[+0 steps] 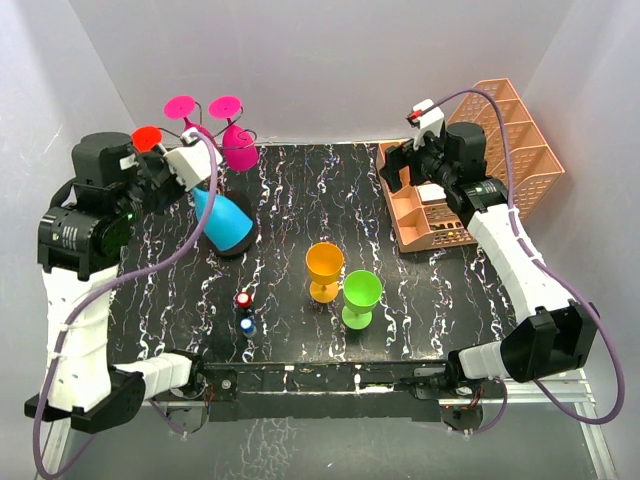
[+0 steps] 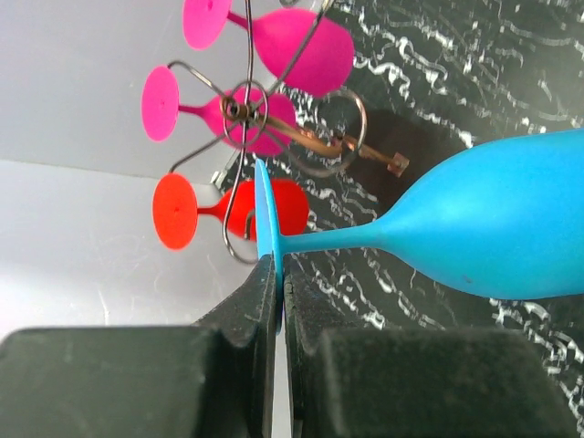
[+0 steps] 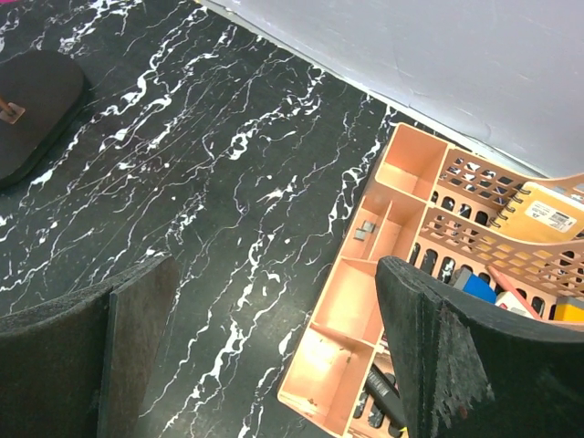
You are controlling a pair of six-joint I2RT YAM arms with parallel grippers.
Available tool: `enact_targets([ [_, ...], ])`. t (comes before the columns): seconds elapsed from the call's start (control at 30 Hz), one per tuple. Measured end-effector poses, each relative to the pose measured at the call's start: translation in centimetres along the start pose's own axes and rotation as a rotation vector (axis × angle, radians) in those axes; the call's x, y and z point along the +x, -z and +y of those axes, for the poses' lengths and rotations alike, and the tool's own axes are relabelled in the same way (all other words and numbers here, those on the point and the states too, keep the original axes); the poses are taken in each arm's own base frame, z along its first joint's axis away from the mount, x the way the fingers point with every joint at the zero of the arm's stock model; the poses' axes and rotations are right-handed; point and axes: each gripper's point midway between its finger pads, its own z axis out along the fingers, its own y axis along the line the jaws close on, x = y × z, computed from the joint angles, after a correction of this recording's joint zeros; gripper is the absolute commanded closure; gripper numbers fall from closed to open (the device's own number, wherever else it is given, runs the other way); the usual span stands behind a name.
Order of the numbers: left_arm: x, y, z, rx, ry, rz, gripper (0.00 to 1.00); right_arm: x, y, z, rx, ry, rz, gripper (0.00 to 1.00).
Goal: Place the wine glass upside down on the wine glass rack
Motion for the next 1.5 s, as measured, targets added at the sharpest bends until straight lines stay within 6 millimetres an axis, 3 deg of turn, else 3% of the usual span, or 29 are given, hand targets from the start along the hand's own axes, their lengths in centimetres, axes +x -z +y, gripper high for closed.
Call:
enact_targets([
  [0.17,2.2,1.8,0.7,-0.042,-0.064,0.097,1.00,0.6,0.1,-0.9,0.005,-0.014,0.000,0.01],
  [0.3,3.7,1.8,1.9,-0.092,-0.102,0.173,1.00,0.9,0.2,-0.9,-0.008,-0.022,0.002,0.01],
  [0.57,5.9,-1.4,2.2,-0.100,-0.159,0.266,1.00,0.8,0.3,-1.0,-0.029,-0.035,-0.011,0.01],
  [1.1,5.6,-6.0,4.2,-0.144,-0.224,0.254,1.00,0.9,0.5,-1.4,-0.036,-0.052,-0.015,0.01],
  [1.5,7.9,-8.5,4.7,-0.216,-0.231,0.335,1.00,0.9,0.5,-1.3,-0.045,-0.054,-0.016,0.01],
])
